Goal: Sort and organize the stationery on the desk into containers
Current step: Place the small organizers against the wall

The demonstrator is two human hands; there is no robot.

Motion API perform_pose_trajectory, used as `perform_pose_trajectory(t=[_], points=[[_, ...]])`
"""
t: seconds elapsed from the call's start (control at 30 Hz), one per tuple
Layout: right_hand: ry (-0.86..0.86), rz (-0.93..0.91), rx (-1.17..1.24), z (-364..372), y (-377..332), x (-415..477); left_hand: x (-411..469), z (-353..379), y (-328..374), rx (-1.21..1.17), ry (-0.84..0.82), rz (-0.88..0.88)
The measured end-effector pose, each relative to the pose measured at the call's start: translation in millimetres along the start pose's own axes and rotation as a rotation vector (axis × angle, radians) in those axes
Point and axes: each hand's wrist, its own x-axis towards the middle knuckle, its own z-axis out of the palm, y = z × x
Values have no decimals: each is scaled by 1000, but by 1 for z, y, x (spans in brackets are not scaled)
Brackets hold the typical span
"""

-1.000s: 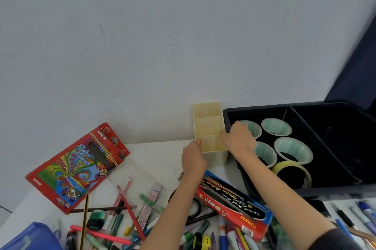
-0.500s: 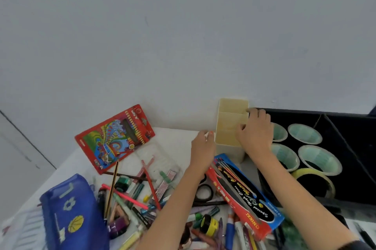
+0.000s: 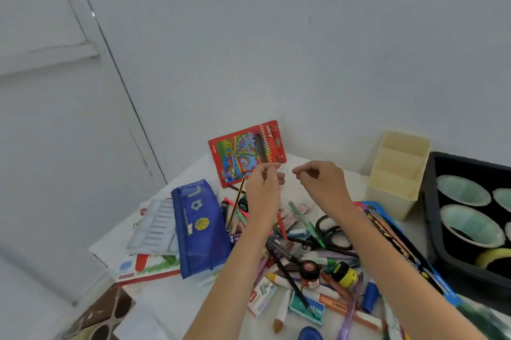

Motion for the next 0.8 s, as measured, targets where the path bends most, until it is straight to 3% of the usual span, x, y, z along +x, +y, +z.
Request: perform_pose_trajectory(t=[0.27,0.53,0.7,0.8], points=[[-209,32,60,75,-15,-21,8,-77,-19,-15,139,-57],[-186,14,63,127,-46,22,65,-128,-14,-7,157,-15],[-72,-63,-85,151,-61,69,116,-148,-14,68,112,0],[-135,-156,-259,162,-62,97,143,-150,-17,121,61,4]])
